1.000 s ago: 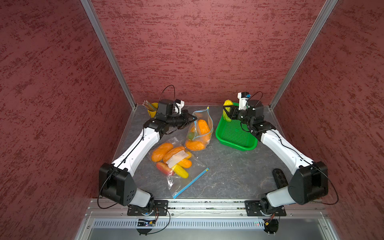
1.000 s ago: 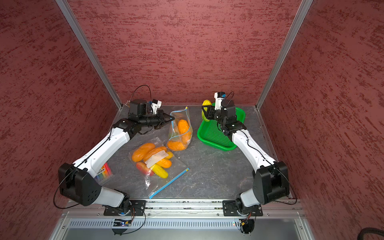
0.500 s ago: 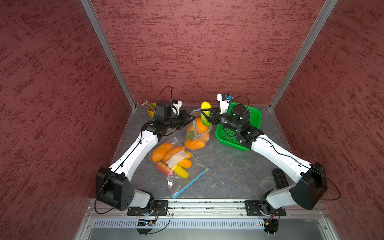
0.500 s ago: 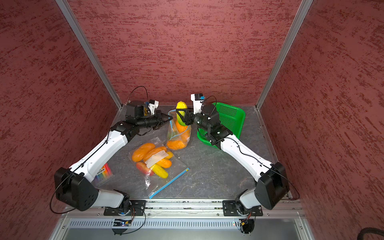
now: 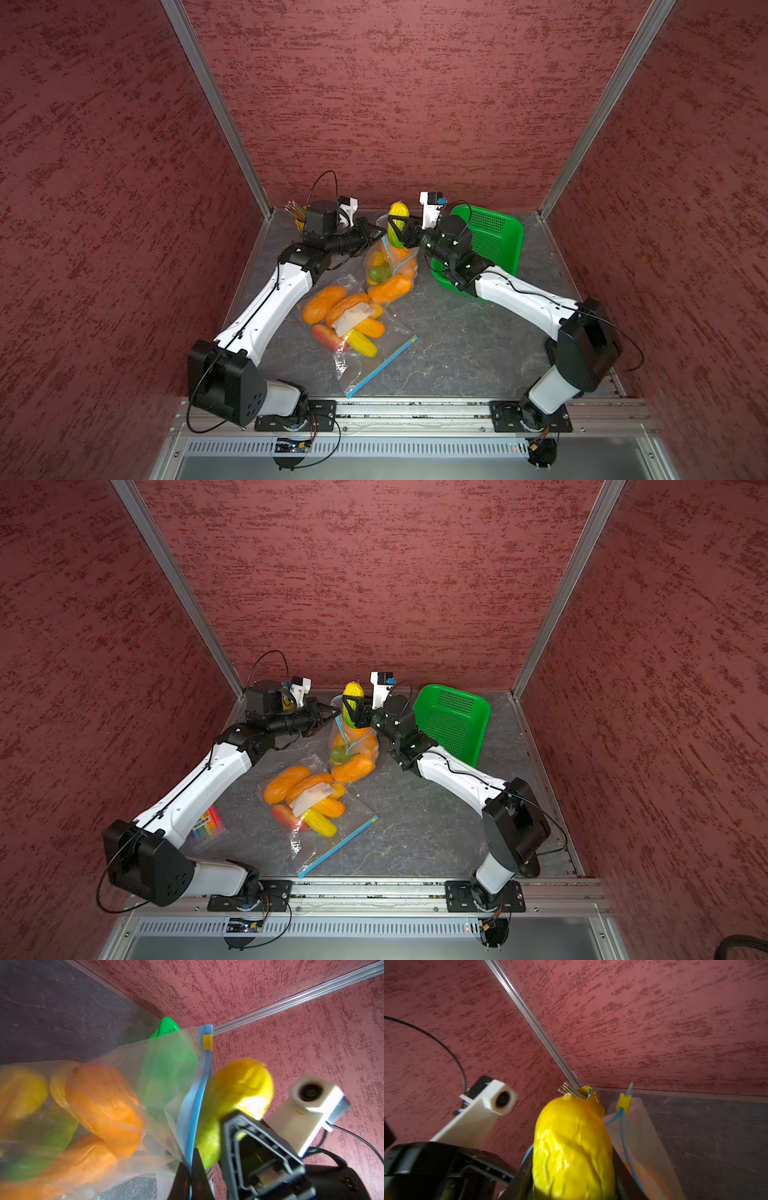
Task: Place the mango in a zip-top bag and seal the zipper
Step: Place the mango in the zipper food storage bag, then zip the zipper on the zipper food storage bag.
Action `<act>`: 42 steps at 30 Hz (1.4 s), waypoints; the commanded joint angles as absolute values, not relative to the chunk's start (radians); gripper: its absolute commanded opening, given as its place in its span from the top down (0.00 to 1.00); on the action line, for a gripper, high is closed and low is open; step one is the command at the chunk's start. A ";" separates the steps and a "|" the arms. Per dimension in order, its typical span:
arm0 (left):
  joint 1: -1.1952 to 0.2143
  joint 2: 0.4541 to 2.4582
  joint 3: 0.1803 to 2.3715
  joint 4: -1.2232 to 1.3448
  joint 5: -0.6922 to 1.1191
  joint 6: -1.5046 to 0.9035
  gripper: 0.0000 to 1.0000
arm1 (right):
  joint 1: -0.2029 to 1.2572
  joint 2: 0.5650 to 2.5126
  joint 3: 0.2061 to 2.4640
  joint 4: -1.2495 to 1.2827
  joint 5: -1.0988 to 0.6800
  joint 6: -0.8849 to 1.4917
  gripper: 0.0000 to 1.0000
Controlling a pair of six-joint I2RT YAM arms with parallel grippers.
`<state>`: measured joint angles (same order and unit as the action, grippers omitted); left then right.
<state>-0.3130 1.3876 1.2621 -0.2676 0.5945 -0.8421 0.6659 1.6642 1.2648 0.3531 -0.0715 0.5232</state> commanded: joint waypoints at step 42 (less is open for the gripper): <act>-0.281 1.334 1.226 -0.096 0.539 -0.912 0.96 | 0.792 1.644 1.360 -0.054 0.056 0.456 0.72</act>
